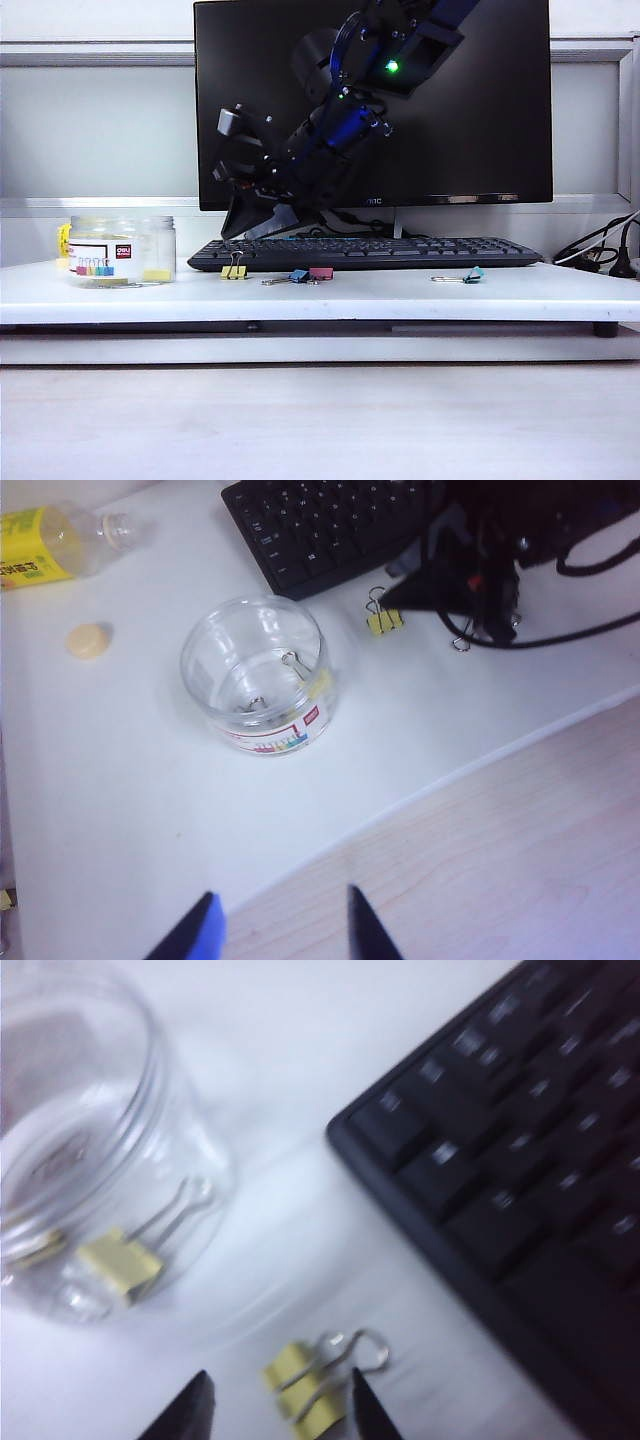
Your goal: Pick up the clips with the largest number of clips of the same color on the table and place them in a round transparent plastic box.
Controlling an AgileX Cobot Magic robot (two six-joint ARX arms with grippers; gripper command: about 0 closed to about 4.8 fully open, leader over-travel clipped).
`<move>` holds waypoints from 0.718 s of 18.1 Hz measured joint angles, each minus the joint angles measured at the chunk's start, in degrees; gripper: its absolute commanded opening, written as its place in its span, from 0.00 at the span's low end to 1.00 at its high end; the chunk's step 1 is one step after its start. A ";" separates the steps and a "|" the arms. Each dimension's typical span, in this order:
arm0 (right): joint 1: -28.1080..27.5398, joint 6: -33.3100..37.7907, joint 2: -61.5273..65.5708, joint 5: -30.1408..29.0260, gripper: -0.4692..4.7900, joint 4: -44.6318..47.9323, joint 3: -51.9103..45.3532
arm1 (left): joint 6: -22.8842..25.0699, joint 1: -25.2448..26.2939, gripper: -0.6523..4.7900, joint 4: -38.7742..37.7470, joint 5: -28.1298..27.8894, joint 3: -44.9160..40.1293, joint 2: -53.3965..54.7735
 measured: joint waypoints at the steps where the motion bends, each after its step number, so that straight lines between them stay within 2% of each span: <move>1: -0.11 0.00 0.00 0.33 0.43 0.46 0.00 | 0.00 0.00 0.44 0.00 0.00 0.00 0.00; 5: -0.42 0.00 0.63 1.03 0.43 1.18 0.04 | 0.00 0.00 0.44 0.00 0.00 0.00 -0.02; 8: -0.48 -0.02 1.60 1.01 0.48 1.03 0.04 | 0.00 0.00 0.44 0.00 0.00 0.00 -0.02; 13: -0.50 0.00 1.77 0.96 0.47 1.11 0.04 | 0.04 0.00 0.44 0.02 0.00 0.00 -0.02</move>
